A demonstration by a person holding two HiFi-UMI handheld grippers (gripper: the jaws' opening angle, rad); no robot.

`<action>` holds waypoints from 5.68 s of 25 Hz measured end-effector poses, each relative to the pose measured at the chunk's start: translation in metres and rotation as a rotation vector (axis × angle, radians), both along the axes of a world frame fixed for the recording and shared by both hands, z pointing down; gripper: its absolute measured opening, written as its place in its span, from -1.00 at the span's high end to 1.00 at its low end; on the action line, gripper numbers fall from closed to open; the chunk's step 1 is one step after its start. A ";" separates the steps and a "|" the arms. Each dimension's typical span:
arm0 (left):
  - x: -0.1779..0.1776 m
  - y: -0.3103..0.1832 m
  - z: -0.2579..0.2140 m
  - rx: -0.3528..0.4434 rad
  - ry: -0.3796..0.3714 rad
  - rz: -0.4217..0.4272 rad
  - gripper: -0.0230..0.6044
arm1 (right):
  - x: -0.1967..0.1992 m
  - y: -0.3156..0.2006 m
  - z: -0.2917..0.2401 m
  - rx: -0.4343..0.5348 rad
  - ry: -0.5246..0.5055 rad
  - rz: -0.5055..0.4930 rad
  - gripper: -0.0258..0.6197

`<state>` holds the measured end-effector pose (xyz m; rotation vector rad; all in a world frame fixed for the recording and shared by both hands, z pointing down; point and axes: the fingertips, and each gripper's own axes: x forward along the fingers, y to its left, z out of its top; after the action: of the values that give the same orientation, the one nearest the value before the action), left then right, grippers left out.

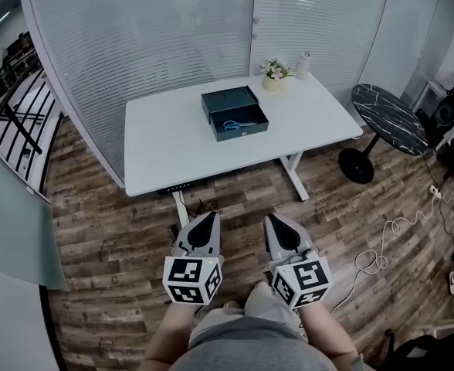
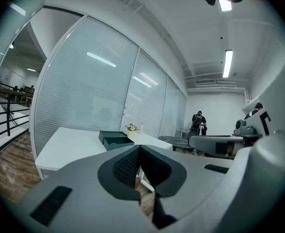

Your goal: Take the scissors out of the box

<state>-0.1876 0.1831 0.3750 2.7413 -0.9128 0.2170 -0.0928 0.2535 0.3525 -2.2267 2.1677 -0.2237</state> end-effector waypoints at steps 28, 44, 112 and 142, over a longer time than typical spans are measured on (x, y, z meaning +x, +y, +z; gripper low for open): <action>0.125 -0.185 0.020 -0.021 -0.035 -0.084 0.91 | 0.119 -0.210 0.011 0.009 -0.022 -0.129 0.90; 0.192 -0.310 0.014 -0.023 0.008 -0.291 0.91 | 0.201 -0.345 0.005 0.034 0.004 -0.323 0.90; 0.154 -0.461 0.105 -0.198 -0.055 -0.503 0.91 | 0.180 -0.527 0.260 -0.819 0.689 -1.225 0.58; 0.145 -0.443 0.092 -0.172 0.006 -0.537 0.91 | 0.170 -0.519 0.251 -0.727 0.743 -1.167 0.68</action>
<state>-0.0424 -0.2599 0.4668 2.2409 -1.5024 0.1745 0.0774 -0.2654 0.6037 -0.8158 4.0924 -0.2228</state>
